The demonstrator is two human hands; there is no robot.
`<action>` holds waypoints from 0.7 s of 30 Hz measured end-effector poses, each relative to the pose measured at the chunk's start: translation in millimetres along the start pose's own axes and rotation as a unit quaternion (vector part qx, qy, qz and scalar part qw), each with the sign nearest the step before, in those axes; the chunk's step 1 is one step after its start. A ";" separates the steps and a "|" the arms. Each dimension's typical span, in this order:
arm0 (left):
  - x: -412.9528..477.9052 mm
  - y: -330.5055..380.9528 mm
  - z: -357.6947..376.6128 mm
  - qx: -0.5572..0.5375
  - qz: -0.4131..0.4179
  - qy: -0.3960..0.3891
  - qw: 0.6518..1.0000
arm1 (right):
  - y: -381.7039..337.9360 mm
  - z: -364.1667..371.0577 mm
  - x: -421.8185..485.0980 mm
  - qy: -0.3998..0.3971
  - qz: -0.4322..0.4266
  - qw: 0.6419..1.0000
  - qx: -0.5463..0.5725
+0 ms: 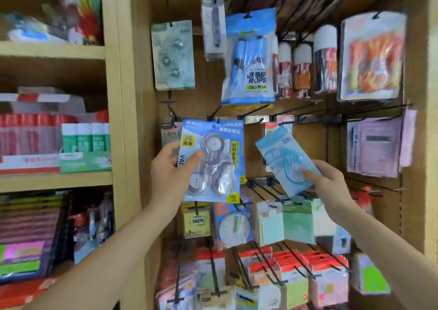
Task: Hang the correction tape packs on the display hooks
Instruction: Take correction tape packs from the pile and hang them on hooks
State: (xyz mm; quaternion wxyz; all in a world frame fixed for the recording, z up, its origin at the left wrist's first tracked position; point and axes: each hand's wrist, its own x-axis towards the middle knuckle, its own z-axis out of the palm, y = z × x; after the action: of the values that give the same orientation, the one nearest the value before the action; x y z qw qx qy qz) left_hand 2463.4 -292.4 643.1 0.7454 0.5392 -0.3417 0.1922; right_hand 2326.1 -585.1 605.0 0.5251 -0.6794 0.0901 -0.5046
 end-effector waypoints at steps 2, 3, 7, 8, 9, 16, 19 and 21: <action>5.9 1.5 5.1 -0.005 -0.008 0.000 1.000 | 5.7 -2.2 16.7 -0.002 0.009 1.000 -0.013; 8.3 1.9 8.4 -0.006 -0.011 -0.001 1.000 | 7.1 -3.2 23.5 -0.006 0.007 1.000 -0.017; 15.1 2.1 20.1 -0.009 -0.032 -0.005 0.999 | 17.4 -3.5 42.4 -0.026 0.009 0.999 -0.044; 16.4 2.4 22.8 -0.011 -0.034 -0.002 0.999 | 20.7 -2.2 44.6 -0.028 0.010 0.998 -0.046; 17.8 2.3 25.6 -0.013 -0.035 0.003 0.999 | 24.2 -0.1 45.4 -0.025 0.012 0.999 -0.045; 23.3 -1.3 38.3 -0.008 -0.034 0.008 0.999 | 41.4 7.5 46.2 -0.026 0.006 0.996 -0.091; 21.4 -6.5 35.3 -0.013 -0.027 0.028 0.999 | 34.6 8.4 57.9 -0.034 -0.022 0.987 -0.156; 21.4 -9.6 32.8 -0.017 -0.031 0.041 0.999 | 29.8 13.3 64.7 -0.048 -0.034 0.984 -0.169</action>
State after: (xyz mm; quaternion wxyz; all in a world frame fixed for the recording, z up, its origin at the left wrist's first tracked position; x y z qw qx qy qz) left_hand 2474.6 -328.2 658.1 0.7734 0.5284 -0.2972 0.1855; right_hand 2379.3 -631.9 620.1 0.3893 -0.7843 0.1253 -0.4665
